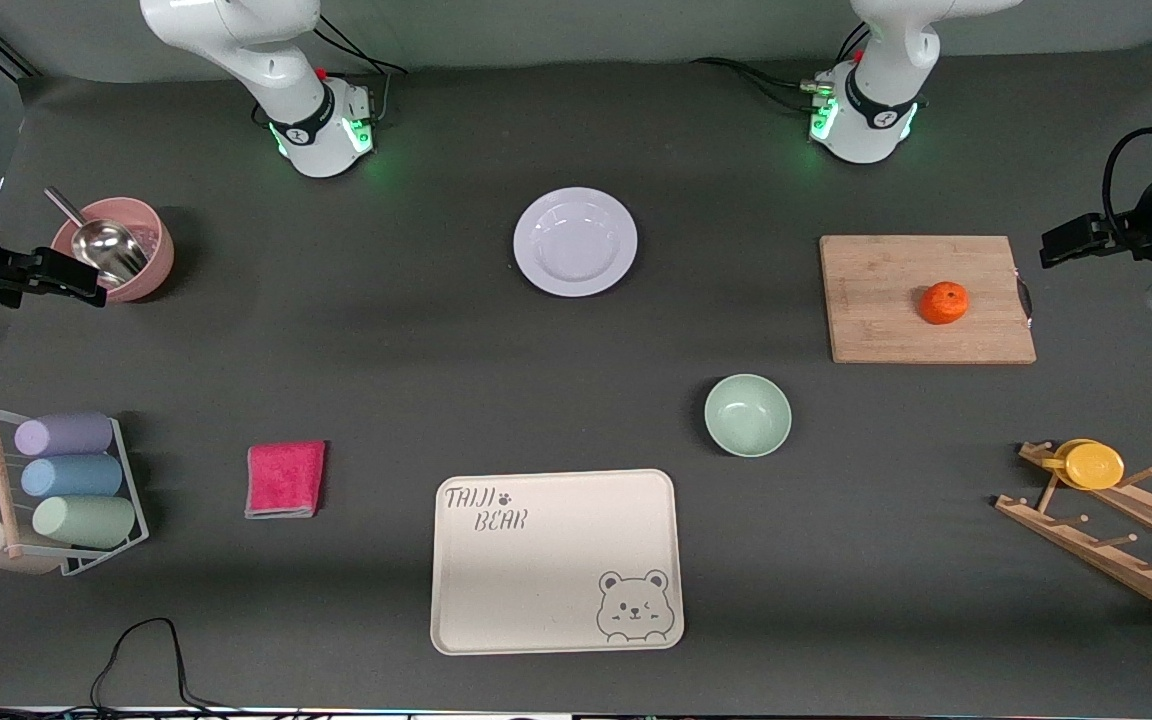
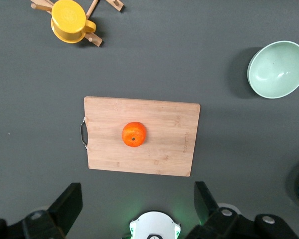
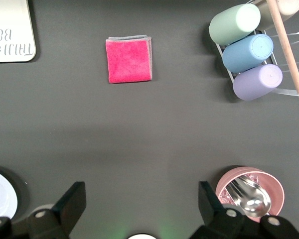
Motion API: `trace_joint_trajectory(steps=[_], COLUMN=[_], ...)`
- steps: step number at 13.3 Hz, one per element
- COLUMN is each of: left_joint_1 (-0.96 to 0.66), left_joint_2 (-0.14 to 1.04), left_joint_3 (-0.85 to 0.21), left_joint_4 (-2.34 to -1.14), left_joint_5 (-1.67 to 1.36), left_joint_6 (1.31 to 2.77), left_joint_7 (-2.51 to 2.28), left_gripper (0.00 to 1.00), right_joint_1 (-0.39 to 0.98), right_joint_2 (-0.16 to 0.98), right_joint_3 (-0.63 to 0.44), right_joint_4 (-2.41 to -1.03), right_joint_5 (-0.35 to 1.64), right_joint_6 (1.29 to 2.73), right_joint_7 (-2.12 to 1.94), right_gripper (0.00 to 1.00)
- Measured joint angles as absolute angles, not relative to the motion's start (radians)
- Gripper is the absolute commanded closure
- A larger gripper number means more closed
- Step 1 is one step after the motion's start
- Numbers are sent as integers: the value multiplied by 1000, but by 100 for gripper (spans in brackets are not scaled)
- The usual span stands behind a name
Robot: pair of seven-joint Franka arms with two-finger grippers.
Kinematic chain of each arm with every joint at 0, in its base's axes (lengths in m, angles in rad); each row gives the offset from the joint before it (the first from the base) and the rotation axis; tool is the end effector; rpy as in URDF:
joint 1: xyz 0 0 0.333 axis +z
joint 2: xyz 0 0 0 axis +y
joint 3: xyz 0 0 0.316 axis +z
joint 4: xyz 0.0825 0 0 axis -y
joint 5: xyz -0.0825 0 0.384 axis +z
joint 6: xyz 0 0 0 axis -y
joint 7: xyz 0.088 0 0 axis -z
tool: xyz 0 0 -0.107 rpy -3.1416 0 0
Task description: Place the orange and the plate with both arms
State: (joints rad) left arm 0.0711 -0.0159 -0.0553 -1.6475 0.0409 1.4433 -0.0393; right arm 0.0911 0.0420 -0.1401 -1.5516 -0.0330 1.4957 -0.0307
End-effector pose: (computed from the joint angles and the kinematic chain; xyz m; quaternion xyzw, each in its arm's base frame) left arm 0.5321 0.0130 0.5878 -0.9950 -0.0281 0.0938 0.0220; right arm 0.5577 -0.0294 0.6042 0.9986 -0.0097 -0.0495 0.0175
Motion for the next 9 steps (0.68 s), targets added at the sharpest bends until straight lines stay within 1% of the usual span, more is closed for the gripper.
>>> trace_joint_trajectory(steps=[9], left_joint_1=[71], left_joint_2=[-6], left_joint_3=[-53], left_joint_4=[-1644], left_joint_5=[41], left_joint_6=[1443], left_joint_7=[-23], left_gripper=[0], right_joint_1=[91], right_joint_2=[39], right_joint_3=[-140], right_joint_4=[-1553], right_joint_5=[-33], right_joint_6=[1496], right_joint_7=[-31], right_gripper=[0])
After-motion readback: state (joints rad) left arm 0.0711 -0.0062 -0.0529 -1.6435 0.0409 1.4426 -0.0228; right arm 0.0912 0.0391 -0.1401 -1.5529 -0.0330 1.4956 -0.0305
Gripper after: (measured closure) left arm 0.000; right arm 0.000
